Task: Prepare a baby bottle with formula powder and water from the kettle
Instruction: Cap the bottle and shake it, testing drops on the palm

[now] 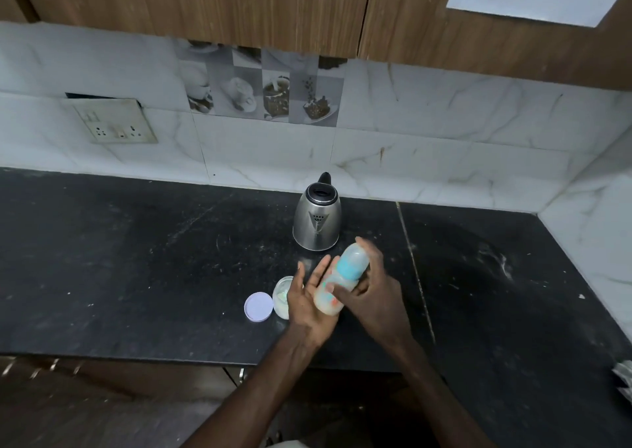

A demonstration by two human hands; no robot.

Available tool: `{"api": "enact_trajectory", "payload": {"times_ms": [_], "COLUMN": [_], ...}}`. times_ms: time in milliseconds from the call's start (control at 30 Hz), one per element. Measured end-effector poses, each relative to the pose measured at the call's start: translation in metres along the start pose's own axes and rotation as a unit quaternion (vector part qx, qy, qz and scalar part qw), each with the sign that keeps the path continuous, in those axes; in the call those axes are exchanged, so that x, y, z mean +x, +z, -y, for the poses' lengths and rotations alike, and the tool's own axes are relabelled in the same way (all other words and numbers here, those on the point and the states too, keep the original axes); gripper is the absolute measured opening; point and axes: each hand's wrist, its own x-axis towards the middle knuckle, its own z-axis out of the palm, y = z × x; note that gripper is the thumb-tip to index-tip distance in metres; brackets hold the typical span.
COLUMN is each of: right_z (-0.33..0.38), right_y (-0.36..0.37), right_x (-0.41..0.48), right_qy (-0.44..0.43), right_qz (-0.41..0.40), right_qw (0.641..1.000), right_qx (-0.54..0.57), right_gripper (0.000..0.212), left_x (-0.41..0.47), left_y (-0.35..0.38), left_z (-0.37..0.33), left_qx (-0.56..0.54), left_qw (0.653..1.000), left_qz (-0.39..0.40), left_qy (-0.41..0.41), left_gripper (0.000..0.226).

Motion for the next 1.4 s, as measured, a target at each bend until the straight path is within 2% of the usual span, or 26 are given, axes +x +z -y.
{"api": "enact_trajectory", "payload": {"times_ms": [67, 133, 167, 200, 300, 333, 367, 433, 467, 500, 600, 667, 733, 767, 800, 900, 933, 1033, 1067, 1100, 1167, 1200, 1267, 1333, 1367, 1400], "right_z": [0.000, 0.004, 0.003, 0.006, -0.001, -0.003, -0.004, 0.002, 0.004, 0.007, 0.005, 0.004, 0.007, 0.006, 0.006, -0.002, -0.003, 0.002, 0.004, 0.006, 0.004, 0.004, 0.006, 0.008, 0.009, 0.008], "right_y": [-0.006, -0.011, -0.011, -0.008, 0.006, 0.007, 0.005, 0.000, 0.000, 0.002, 0.010, 0.005, -0.003, -0.004, -0.002, 0.011, 0.011, 0.006, 0.007, 0.010, 0.019, 0.019, 0.012, 0.007, 0.009, 0.015], "right_x": [0.007, 0.013, 0.013, 0.010, -0.003, -0.005, -0.004, -0.001, 0.000, -0.001, -0.009, -0.005, 0.000, 0.001, 0.000, -0.007, -0.006, 0.002, 0.003, 0.003, 0.001, 0.000, 0.007, 0.014, 0.015, 0.015], "right_qy": [-0.011, 0.031, 0.047, 0.052, 0.048, 0.044, 0.054, 0.077, 0.076, 0.070, 0.055, 0.065, 0.080, 0.076, 0.077, 0.084, 0.088, 0.111, 0.104, 0.098, 0.090, 0.090, 0.100, 0.101, 0.091, 0.088], "right_qz": [-0.051, -0.179, -0.214, -0.216, -0.079, -0.079, -0.111, -0.218, -0.241, -0.235, -0.098, -0.146, -0.259, -0.276, -0.261, -0.108, -0.116, -0.263, -0.270, -0.244, -0.130, -0.113, -0.190, -0.288, -0.288, -0.249], "right_qw": [0.998, 0.979, 0.966, 0.965, 0.995, 0.996, 0.992, 0.963, 0.954, 0.958, 0.993, 0.985, 0.948, 0.941, 0.948, 0.988, 0.987, 0.943, 0.941, 0.952, 0.984, 0.987, 0.971, 0.932, 0.933, 0.951], "right_qx": [-0.018, 0.097, 0.134, 0.140, 0.034, 0.015, 0.032, 0.140, 0.162, 0.150, 0.039, 0.062, 0.165, 0.178, 0.167, 0.075, 0.065, 0.169, 0.176, 0.157, 0.082, 0.066, 0.106, 0.193, 0.195, 0.160], "right_gripper": [0.096, 0.095, 0.094, 0.093, 0.094, 0.094, 0.092, 0.087, 0.087, 0.089, 0.096, 0.093, 0.089, 0.089, 0.089, 0.091, 0.090, 0.086, 0.087, 0.087, 0.089, 0.089, 0.086, 0.086, 0.087, 0.088], "left_x": [0.001, 0.001, 0.001, 0.002, 0.004, 0.006, 0.008, 0.009, 0.009, 0.009, 0.009, 0.013, 0.016, 0.018, 0.017, 0.017, 0.017, 0.018, 0.017, 0.016, 0.015, 0.015, 0.018, 0.019, 0.020, 0.020], "left_y": [0.000, 0.001, 0.001, 0.001, 0.002, 0.001, 0.002, 0.005, 0.005, 0.004, 0.008, 0.006, 0.007, 0.004, 0.003, 0.001, 0.002, 0.006, 0.007, 0.006, 0.004, 0.003, 0.001, 0.000, -0.002, -0.004], "left_z": [0.000, 0.000, 0.001, 0.001, 0.002, 0.003, 0.004, 0.006, 0.008, 0.010, 0.012, 0.013, 0.013, 0.012, 0.011, 0.009, 0.008, 0.004, 0.003, 0.002, 0.001, 0.000, -0.002, -0.005, -0.006, -0.007], "left_qx": [0.003, 0.024, 0.029, 0.024, -0.011, -0.013, -0.007, 0.019, 0.024, 0.019, -0.002, 0.008, 0.036, 0.042, 0.036, 0.003, 0.002, 0.035, 0.033, 0.018, -0.008, -0.010, 0.012, 0.035, 0.029, 0.016], "left_qw": [1.000, 0.999, 0.999, 1.000, 1.000, 1.000, 1.000, 1.000, 1.000, 1.000, 1.000, 1.000, 0.999, 0.999, 0.999, 1.000, 1.000, 0.999, 0.999, 1.000, 1.000, 1.000, 1.000, 0.999, 1.000, 1.000], "left_qz": [-0.007, -0.019, -0.019, -0.015, 0.002, 0.005, 0.003, -0.011, -0.012, -0.010, -0.001, -0.003, -0.013, -0.014, -0.014, 0.007, 0.010, 0.005, 0.003, 0.002, 0.005, 0.004, 0.004, 0.002, -0.001, -0.001], "left_qy": [0.002, 0.009, 0.011, 0.012, 0.000, -0.001, 0.000, 0.004, 0.003, -0.001, -0.027, -0.023, -0.014, -0.011, -0.011, -0.025, -0.021, 0.000, 0.001, -0.002, -0.012, -0.014, -0.008, -0.003, -0.002, -0.003], "left_gripper": [0.067, 0.066, 0.066, 0.067, 0.067, 0.067, 0.067, 0.067, 0.067, 0.067, 0.063, 0.065, 0.067, 0.066, 0.066, 0.065, 0.065, 0.065, 0.066, 0.066, 0.065, 0.064, 0.066, 0.066, 0.066, 0.065]}}
